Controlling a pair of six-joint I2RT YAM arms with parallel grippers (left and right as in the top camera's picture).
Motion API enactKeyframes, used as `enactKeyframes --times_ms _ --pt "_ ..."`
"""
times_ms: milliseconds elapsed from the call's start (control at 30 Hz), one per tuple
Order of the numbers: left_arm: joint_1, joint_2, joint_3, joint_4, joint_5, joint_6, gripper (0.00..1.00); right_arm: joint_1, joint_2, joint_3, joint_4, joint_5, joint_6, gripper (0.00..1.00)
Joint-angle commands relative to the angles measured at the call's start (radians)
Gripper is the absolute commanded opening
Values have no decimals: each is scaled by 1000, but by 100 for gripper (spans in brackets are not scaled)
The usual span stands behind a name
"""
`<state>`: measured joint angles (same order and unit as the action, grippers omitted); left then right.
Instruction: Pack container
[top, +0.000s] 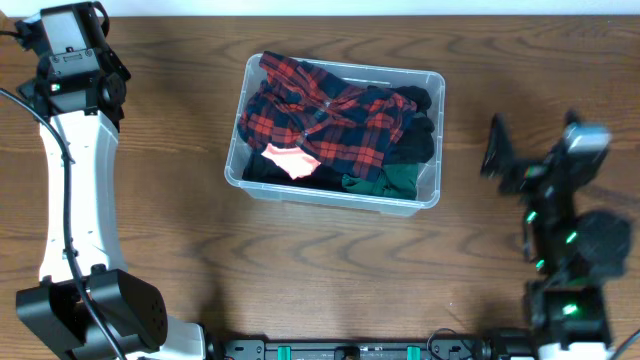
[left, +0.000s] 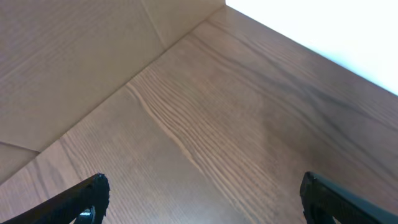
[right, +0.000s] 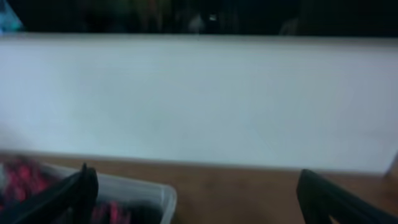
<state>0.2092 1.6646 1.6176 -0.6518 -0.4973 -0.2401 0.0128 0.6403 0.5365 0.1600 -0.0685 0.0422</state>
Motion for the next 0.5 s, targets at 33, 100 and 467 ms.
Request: enactKeyframes --times_ms 33,100,467 --pt "4 2 5 -3 -5 -9 98 8 -169 -276 116 -37 18 99" --pt "4 2 5 -3 -5 -9 98 8 -233 -366 158 -37 17 99" --pt "4 2 5 -3 -5 -9 98 21 -487 -479 2 -37 -2 99"
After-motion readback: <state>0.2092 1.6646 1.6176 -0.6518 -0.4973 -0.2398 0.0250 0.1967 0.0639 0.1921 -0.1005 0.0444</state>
